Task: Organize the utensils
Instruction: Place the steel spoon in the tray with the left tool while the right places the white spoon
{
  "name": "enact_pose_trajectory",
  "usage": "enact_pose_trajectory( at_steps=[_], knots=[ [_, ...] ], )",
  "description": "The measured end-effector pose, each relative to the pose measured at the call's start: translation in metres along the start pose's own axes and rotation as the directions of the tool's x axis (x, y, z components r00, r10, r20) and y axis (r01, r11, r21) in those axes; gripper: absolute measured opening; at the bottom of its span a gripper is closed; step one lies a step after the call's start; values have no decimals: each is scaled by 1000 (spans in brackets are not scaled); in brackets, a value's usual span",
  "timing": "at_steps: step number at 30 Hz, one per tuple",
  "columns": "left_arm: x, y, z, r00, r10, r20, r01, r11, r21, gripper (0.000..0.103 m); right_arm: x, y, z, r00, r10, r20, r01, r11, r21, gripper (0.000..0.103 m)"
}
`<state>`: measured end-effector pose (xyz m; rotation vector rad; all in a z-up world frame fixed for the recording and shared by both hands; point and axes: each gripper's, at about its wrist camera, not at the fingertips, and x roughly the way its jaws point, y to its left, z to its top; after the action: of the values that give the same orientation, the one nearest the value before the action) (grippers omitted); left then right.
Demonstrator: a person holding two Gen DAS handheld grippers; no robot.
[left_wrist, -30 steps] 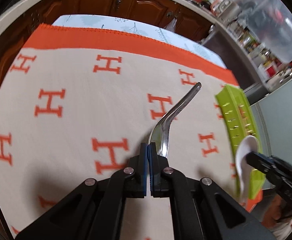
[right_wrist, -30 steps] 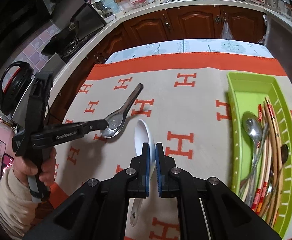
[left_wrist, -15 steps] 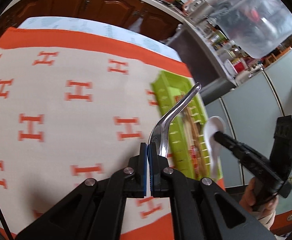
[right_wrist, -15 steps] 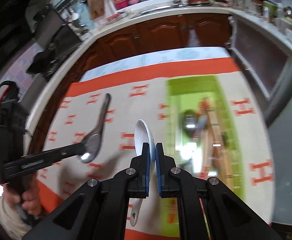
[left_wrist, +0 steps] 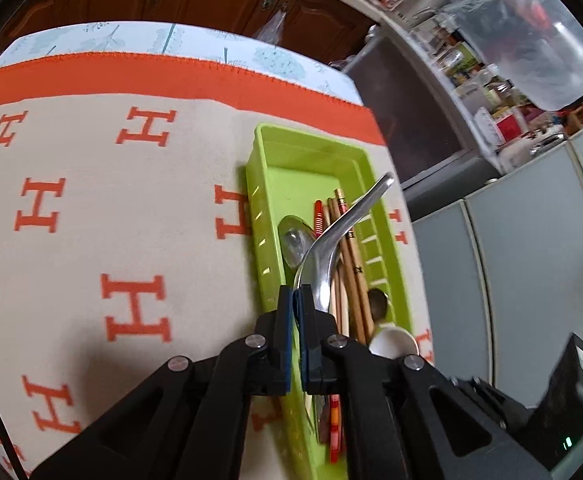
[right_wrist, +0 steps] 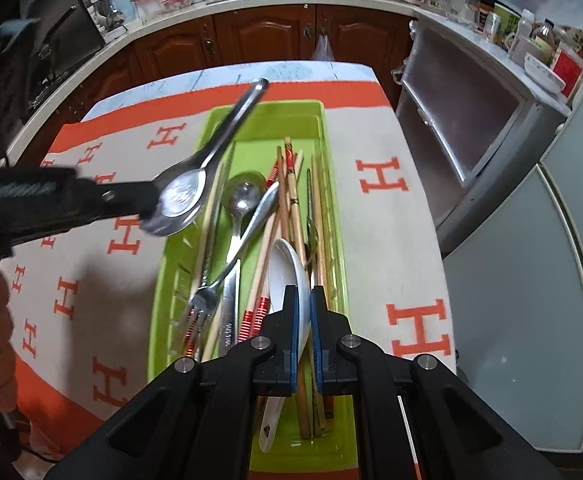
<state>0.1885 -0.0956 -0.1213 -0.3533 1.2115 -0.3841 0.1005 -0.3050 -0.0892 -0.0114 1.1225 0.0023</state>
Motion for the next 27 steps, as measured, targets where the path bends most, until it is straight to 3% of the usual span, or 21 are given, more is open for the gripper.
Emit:
enact_pose_trajectory(
  at_steps=[2, 4, 6, 12, 18, 22, 27],
  knots=[
    [1, -6, 1, 999, 28, 29, -29, 999, 19, 5, 5, 3, 2, 1000, 20, -10, -20, 1000, 13, 6],
    [1, -8, -1, 1000, 27, 15, -28, 999, 30, 15, 7, 2, 5, 999, 52, -6, -52, 998, 36, 10],
    [-3, -7, -3, 1000, 26, 5, -26, 999, 34, 33, 8, 2, 8, 997, 74, 4, -74, 996, 49, 14],
    [-34, -3, -14, 996, 77, 56, -82, 992, 96, 62, -6, 9, 13, 991, 127, 32, -129, 989, 67, 17],
    [-70, 8, -34, 980, 148, 131, -169, 972, 161, 88, -19, 23, 10, 988, 146, 39, -148, 988, 47, 17],
    [-91, 13, -49, 965, 196, 173, -230, 951, 206, 95, -31, 36, 4, 986, 164, 43, -165, 986, 29, 18],
    [-115, 20, -69, 947, 234, 219, -284, 930, 232, 102, -48, 51, -6, 982, 180, 56, -181, 983, 17, 34]
  ],
)
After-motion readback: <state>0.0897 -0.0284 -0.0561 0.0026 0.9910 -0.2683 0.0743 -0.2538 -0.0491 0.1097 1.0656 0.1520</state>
